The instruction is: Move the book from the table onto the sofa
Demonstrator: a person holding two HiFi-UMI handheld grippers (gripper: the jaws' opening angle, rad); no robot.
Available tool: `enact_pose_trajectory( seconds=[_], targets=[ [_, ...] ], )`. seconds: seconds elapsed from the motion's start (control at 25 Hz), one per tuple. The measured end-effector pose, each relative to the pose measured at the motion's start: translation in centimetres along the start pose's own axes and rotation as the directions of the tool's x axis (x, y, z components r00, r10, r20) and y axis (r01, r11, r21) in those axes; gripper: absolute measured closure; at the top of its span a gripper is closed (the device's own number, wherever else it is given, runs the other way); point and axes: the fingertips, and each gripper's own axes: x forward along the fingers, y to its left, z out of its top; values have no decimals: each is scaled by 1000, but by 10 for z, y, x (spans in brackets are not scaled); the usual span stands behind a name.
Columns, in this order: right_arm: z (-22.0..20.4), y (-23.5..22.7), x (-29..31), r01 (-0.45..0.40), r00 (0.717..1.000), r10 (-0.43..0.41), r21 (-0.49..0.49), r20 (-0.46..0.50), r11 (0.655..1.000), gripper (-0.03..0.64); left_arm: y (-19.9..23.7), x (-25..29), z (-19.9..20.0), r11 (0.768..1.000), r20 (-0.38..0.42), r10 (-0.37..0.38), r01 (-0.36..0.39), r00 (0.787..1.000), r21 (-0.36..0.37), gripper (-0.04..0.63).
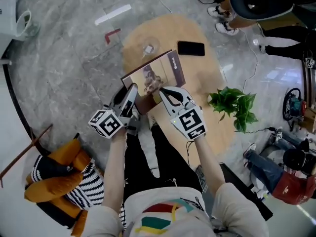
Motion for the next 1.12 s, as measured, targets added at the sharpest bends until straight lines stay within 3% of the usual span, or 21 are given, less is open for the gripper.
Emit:
enact_pose_trajectory(
  seconds=[0.16, 0.36, 0.52, 0.76, 0.84, 0.92, 1.12],
  targets=[
    [56, 0, -44, 80, 993, -85, 67, 85, 995, 604, -68, -20, 53, 989, 56, -3, -5, 998, 147, 442],
    [128, -1, -78, 143, 963, -160, 93, 218, 985, 604, -146, -36, 138, 938, 174, -62, -2, 983, 345, 442],
    [147, 21, -121, 154, 949, -186, 140, 255, 978, 604, -197, -76, 158, 907, 233, -76, -30, 969, 421, 442],
    [174, 50, -136, 88, 939, -99, 46, 329, 995, 604, -219, -150, 179, 883, 349, -64, -110, 935, 457, 442],
    [185, 60, -128, 49, 936, -49, 10, 347, 999, 604, -218, -180, 186, 873, 411, -43, -166, 911, 459, 442],
    [198, 76, -114, -3, 934, 15, -32, 357, 999, 604, -215, -214, 191, 867, 487, -13, -232, 874, 441, 442],
    [246, 145, -81, -169, 895, 213, -144, 391, 975, 604, -211, -307, 198, 862, 668, 50, -370, 742, 346, 442]
  ],
)
